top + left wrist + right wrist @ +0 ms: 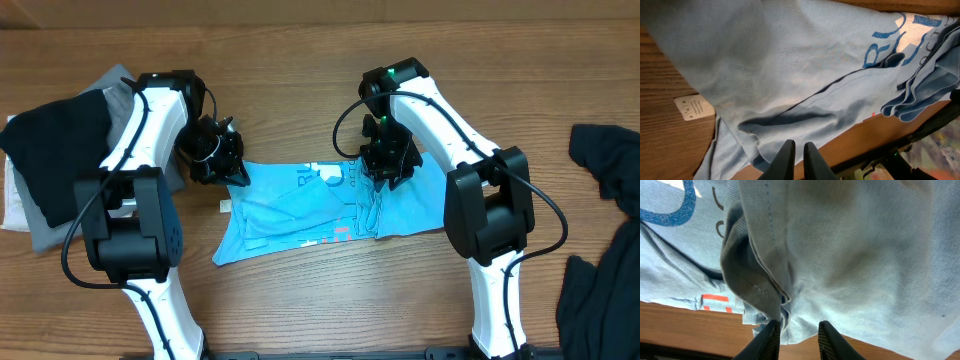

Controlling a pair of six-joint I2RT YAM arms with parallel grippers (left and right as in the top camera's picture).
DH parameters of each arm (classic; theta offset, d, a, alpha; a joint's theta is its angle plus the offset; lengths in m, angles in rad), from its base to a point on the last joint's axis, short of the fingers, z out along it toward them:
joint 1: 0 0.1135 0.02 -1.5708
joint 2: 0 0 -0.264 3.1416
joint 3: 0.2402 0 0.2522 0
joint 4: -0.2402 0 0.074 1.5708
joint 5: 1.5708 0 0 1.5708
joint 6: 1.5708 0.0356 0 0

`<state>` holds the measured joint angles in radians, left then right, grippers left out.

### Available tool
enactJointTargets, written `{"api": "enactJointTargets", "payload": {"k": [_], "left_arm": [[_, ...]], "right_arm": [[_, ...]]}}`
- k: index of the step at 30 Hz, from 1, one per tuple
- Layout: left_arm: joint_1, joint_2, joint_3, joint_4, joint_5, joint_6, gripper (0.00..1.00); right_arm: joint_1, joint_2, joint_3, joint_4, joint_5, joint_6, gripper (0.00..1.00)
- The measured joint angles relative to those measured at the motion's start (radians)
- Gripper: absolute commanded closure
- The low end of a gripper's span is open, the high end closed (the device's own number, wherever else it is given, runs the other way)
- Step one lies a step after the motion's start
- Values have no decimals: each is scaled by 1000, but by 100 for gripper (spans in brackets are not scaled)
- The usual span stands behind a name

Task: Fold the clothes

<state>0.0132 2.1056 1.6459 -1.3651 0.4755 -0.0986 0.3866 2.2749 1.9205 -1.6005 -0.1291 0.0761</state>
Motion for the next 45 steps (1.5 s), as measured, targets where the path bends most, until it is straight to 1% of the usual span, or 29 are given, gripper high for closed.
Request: {"api": "enactJointTargets", "payload": {"k": [1, 3, 4, 8, 11, 13, 14, 15, 16, 18, 20, 21, 22, 24, 28, 33, 35, 37, 38, 40, 42, 43, 45], "left_arm": [[0, 0, 0, 0, 0, 0, 88], [0, 0, 0, 0, 0, 0, 87], [0, 0, 0, -2, 0, 0, 85], [0, 0, 0, -20, 0, -2, 64], [0, 0, 0, -48, -5, -8, 56], [0, 0, 0, -56, -14, -7, 48], [-2, 0, 0, -58, -22, -8, 46], [-5, 0, -1, -59, -33, -6, 44], [-9, 0, -2, -58, -45, -6, 43], [-24, 0, -15, -50, -75, -7, 41], [-39, 0, -37, -35, -109, -10, 41], [-44, 0, -50, -24, -128, -17, 41], [-47, 0, -64, -13, -145, -26, 40], [-52, 0, -95, 21, -167, -41, 40], [-52, 0, -171, 108, -197, -60, 39], [-53, -23, -261, 209, -200, -72, 36], [-58, -44, -288, 240, -201, -81, 39], [-61, -58, -308, 261, -209, -86, 49], [-63, -62, -314, 267, -216, -89, 57], [-64, -64, -319, 277, -219, -85, 76], [-67, -64, -322, 289, -217, -81, 89], [-68, -63, -324, 293, -216, -78, 94], [-71, -63, -324, 293, -211, -72, 96]], "right_arm": [[0, 0, 0, -1, 3, 0, 72], [-1, 0, 0, -1, 16, -1, 76], [-1, 0, 0, -1, 28, 0, 79], [-14, 0, 0, -2, 85, 2, 80], [-49, 0, 12, -7, 103, 2, 79], [-85, -2, 30, -7, 110, 2, 78], [-108, -7, 40, -7, 113, 3, 77], [-132, -16, 48, -8, 114, 2, 75], [-154, -26, 55, -8, 115, 2, 65], [-203, -58, 64, -15, 112, 3, 50], [-244, -87, 73, -31, 109, -2, 41], [-263, -100, 79, -42, 108, 0, 35], [-279, -111, 81, -51, 108, 1, 31], [-302, -123, 82, -67, 107, 0, 27], [-319, -124, 82, -66, 107, 2, 23], [-320, -124, 82, -67, 106, 2, 23], [-320, -124, 82, -67, 106, 2, 23], [-320, -124, 82, -67, 106, 2, 23], [-320, -124, 82, -66, 106, 2, 23], [-320, -124, 82, -67, 106, 2, 23], [-320, -124, 82, -67, 106, 2, 23], [-320, -124, 82, -67, 106, 2, 23], [-320, -124, 82, -67, 106, 2, 22]]}}
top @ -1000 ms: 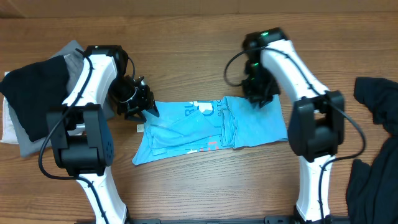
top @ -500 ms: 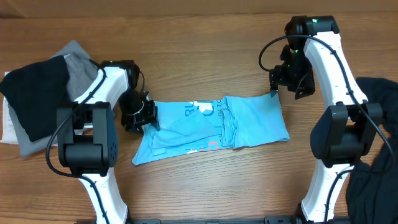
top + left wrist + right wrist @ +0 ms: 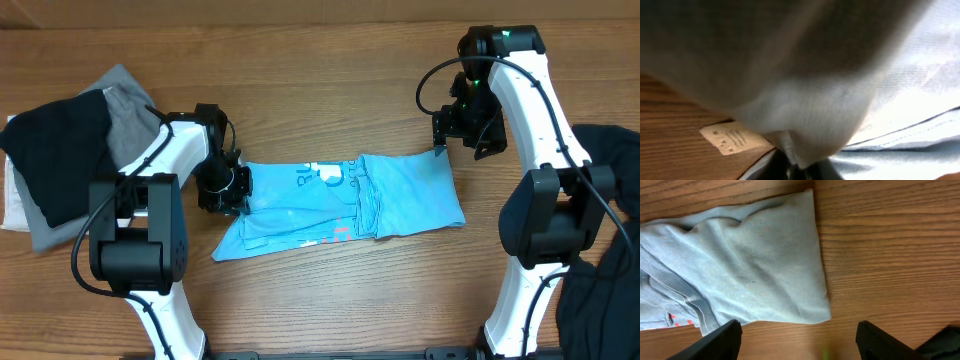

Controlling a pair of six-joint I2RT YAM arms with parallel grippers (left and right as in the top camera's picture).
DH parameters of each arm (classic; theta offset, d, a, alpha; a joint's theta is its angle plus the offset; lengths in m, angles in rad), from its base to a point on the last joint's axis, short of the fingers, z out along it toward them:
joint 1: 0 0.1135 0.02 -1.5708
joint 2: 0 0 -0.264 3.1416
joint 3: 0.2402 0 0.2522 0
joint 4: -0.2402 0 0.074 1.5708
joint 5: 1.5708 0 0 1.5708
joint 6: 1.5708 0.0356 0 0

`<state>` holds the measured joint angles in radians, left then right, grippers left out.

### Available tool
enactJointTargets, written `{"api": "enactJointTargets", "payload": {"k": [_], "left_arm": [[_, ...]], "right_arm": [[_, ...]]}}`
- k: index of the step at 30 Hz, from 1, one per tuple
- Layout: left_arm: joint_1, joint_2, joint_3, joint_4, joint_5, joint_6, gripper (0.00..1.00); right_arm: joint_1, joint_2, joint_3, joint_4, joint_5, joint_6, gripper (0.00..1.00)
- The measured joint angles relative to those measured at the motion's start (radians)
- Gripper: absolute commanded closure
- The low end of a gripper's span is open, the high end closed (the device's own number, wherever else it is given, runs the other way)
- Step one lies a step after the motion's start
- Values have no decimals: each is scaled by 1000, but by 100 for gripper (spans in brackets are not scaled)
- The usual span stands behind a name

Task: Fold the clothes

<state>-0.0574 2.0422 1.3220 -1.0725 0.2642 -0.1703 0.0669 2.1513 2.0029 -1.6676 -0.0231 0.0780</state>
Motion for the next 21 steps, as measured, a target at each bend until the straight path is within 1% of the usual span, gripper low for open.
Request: {"api": "enactJointTargets", "payload": {"k": [3, 5, 10, 14, 18, 21], "left_arm": [[1, 3, 10, -14, -3, 13, 96], [8, 16, 40, -59, -28, 17, 96], [64, 47, 226, -209, -135, 20, 96], [139, 48, 433, -260, -175, 20, 96], [187, 48, 568, -318, -163, 20, 95], [188, 48, 624, -397, -101, 20, 94]], "right_arm": [[0, 0, 0, -1, 0, 0, 22], [0, 0, 0, 0, 0, 0, 22], [-1, 0, 0, -2, 0, 0, 22], [-1, 0, 0, -3, 0, 0, 22], [-1, 0, 0, -9, 0, 0, 22], [-1, 0, 0, -9, 0, 0, 21]]}}
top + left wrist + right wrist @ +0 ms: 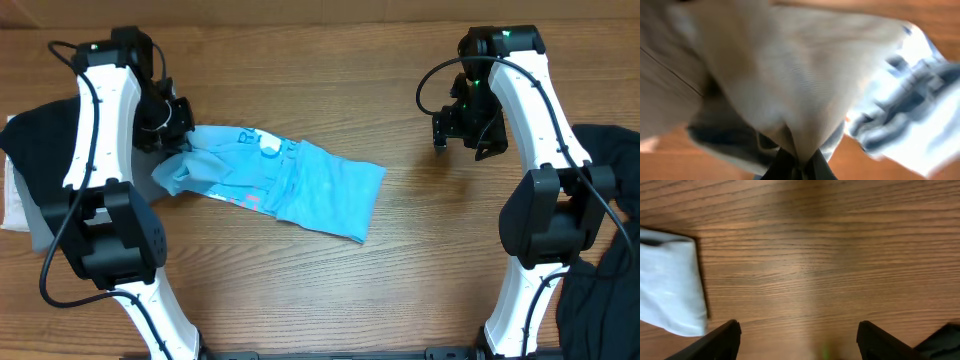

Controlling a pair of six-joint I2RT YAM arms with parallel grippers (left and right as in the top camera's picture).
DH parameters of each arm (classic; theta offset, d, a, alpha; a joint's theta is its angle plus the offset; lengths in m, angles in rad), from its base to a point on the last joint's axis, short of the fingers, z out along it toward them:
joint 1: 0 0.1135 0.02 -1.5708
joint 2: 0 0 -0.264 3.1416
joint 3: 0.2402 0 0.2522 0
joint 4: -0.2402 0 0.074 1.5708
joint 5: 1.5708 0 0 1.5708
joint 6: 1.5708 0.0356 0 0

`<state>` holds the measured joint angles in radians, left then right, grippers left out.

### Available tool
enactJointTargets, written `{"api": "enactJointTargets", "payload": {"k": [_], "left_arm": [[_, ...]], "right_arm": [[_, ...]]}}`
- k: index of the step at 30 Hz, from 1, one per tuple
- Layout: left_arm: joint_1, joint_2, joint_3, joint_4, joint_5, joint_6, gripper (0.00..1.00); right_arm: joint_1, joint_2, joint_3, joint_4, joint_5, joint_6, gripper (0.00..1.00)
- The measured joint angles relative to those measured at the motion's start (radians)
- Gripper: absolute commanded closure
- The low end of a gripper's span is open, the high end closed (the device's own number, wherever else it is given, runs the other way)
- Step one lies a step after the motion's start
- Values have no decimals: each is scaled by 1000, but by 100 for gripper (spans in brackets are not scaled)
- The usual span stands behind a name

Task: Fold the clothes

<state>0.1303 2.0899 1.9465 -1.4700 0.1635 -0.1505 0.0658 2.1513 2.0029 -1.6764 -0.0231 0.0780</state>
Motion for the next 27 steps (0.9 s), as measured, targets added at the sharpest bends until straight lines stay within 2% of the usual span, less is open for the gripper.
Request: {"api": "enactJointTargets", "payload": {"k": [8, 16, 27], "left_arm": [[-150, 0, 14, -113, 78, -5, 93], [-387, 0, 14, -38, 95, -39, 92], [-539, 0, 14, 49, 90, -96, 90]], "right_arm": [[0, 0, 0, -7, 0, 0, 21], [0, 0, 0, -11, 1, -1, 21], [0, 0, 0, -15, 1, -16, 21]]}}
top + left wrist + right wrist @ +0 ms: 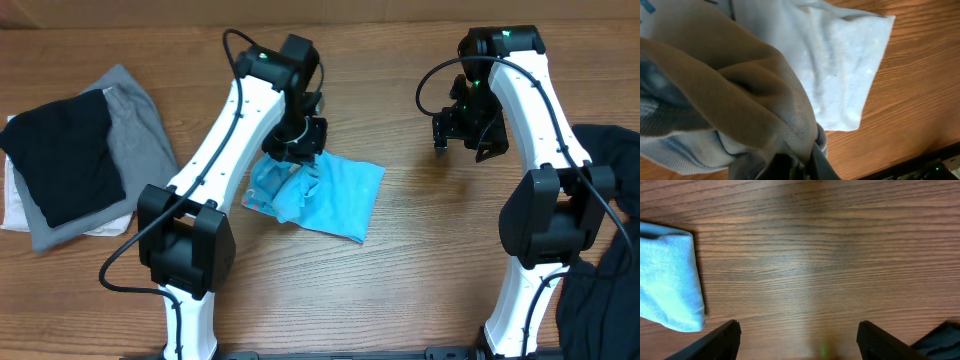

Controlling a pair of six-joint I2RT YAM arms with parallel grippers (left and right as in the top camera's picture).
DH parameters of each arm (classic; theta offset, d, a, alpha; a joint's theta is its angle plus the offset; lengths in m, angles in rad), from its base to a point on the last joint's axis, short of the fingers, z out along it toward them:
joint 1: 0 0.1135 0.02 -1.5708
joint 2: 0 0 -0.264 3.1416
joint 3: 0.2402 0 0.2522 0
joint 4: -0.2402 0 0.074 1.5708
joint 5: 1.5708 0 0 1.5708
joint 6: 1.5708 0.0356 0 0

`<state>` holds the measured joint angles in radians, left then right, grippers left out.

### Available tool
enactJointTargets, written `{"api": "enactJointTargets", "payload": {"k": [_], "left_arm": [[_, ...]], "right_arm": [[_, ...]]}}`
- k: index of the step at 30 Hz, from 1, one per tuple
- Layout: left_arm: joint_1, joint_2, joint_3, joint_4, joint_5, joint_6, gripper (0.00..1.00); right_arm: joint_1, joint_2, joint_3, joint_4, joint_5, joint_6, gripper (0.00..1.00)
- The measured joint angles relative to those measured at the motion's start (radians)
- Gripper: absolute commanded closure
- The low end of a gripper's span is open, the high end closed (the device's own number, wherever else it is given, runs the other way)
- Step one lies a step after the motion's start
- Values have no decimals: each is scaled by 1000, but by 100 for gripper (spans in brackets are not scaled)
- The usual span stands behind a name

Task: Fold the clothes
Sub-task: 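Fold the strip's left end rightward over the bundle with the left gripper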

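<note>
A light blue T-shirt (325, 195) lies bunched at the table's middle, its left part lifted and doubled over toward the right. My left gripper (298, 145) is shut on that lifted fold, just above the shirt; in the left wrist view the cloth (830, 60) drapes over the fingers and hides their tips. My right gripper (462, 133) hangs open over bare wood at the right, nothing between its fingers (722, 336). The shirt's right corner (670, 280) shows at the left edge of the right wrist view.
A stack of folded black, grey and white clothes (70, 165) lies at the far left. Dark unfolded garments (600, 220) are heaped at the right edge. Bare wood lies between the shirt and the right arm.
My left gripper, still shut on the shirt's edge, has moved from the far left to above the shirt's middle, carrying the left part over the right. The right gripper has stayed put.
Both grippers were first down on the spread shirt, left at its left edge, right near its middle. Then the right one was open and lifted off to the right. The left held the shirt's edge at the far left, and now over the shirt's middle.
</note>
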<state>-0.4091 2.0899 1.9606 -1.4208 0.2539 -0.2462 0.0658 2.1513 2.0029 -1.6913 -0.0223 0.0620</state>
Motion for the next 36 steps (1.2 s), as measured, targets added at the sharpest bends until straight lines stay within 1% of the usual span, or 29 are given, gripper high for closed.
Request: {"api": "enactJointTargets", "payload": {"k": [9, 15, 25, 26, 30, 32, 36], "left_arm": [[-45, 0, 0, 24, 0, -18, 89], [-64, 0, 0, 31, 13, -18, 85], [-82, 0, -6, 12, 23, -36, 89], [-82, 0, -6, 9, 23, -36, 93], [-82, 0, -6, -49, 37, -28, 95], [-80, 0, -6, -93, 8, -24, 95], [-60, 0, 3, -119, -42, -20, 95]], "right_arm": [[0, 0, 0, -3, -1, -4, 21], [0, 0, 0, -3, -1, -5, 21], [0, 0, 0, -3, -15, -6, 21], [0, 0, 0, -3, -16, -6, 21], [0, 0, 0, -3, -15, -6, 21], [0, 0, 0, -3, -16, -7, 21], [0, 0, 0, -3, -15, -6, 21]]}}
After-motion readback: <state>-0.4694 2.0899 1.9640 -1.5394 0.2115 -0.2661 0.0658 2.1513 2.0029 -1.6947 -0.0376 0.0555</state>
